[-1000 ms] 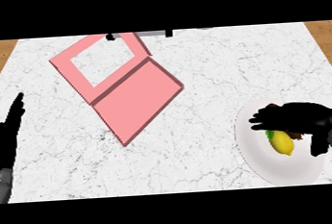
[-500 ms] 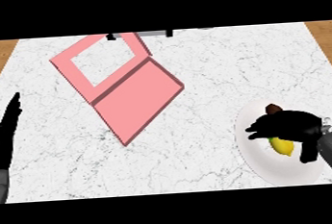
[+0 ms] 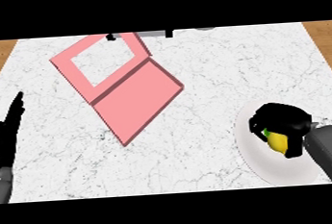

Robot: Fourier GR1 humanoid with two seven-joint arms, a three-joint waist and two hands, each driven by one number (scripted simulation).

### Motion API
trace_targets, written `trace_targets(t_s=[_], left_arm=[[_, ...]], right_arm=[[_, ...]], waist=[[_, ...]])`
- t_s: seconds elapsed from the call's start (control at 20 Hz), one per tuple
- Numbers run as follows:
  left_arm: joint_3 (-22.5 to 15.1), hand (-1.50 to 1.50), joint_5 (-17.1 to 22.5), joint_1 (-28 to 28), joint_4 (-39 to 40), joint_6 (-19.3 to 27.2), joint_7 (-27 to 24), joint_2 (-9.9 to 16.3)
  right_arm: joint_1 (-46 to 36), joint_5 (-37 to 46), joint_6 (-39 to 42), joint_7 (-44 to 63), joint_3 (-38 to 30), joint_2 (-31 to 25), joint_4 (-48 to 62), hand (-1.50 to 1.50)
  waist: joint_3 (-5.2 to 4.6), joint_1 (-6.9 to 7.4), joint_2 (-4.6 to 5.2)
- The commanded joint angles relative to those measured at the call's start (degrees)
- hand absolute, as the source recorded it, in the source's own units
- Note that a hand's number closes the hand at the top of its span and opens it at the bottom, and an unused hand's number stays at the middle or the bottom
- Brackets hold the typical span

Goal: Pick the lemon from the plate and place it in the cardboard box

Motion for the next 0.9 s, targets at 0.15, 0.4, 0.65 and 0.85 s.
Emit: trace_targets(t_s=[0.15, 0.4, 0.65, 0.85], left_arm=[[2.24, 0.0, 0.18, 0.61, 1.28, -1.85, -0.82, 1.71], [2.02, 0.0, -0.2, 2.33, 0.93, 0.14, -0.59, 0.31], [2.43, 0.0, 0.11, 3.19, -0.38, -0.81, -0.31, 1.06], [0.69, 0.0, -1.93, 3.64, -3.04, 1.83, 1.2, -1.27]], right_arm=[[1.73, -3.89, -4.48, 5.1, -8.18, 0.6, -4.19, 1.5], [2.74, -4.96, -6.11, 35.43, -16.24, 11.22, -2.78, 1.5], [0.45, -1.07, -6.47, 53.22, -15.78, 16.07, -17.25, 1.5], [1.69, 1.54, -5.95, 57.31, -12.38, 17.63, -33.67, 1.5]], waist=[[0.54, -0.89, 0.04], [0.32, -3.16, -0.86], [0.35, -2.13, -0.95], [0.46, -1.96, -0.87]])
